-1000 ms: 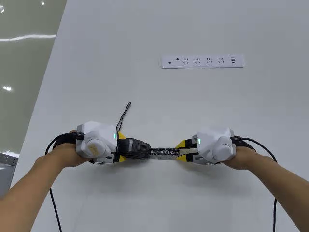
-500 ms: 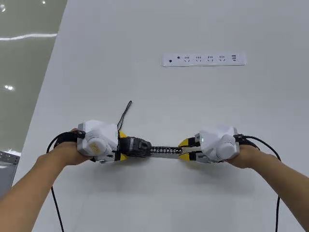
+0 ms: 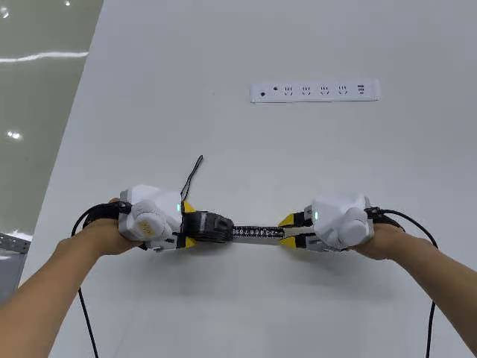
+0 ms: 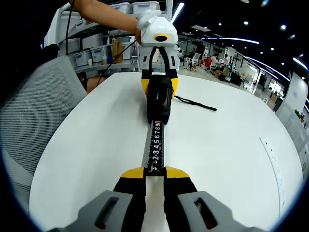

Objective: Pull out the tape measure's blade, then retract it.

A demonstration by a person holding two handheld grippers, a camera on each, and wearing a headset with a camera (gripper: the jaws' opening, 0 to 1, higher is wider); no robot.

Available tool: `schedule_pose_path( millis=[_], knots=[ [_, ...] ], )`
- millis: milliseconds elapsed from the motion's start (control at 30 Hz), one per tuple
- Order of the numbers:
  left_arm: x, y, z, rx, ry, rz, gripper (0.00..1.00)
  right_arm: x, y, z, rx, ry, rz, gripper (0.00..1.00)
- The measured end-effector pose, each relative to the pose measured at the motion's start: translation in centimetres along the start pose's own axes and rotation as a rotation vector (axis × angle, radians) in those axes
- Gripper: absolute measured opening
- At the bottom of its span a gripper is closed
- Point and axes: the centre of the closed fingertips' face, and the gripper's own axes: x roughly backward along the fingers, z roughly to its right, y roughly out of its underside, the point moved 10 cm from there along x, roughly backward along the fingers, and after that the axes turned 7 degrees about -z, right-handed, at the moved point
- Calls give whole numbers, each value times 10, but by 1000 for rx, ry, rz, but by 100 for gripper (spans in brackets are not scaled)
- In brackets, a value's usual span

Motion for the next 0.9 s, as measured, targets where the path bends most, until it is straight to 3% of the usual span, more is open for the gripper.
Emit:
schedule_pose_path(
  millis=[900],
  knots=[
    [-3,1,0,0,-1,0,27,7,8,-1,1,1,-8,12]
  ],
)
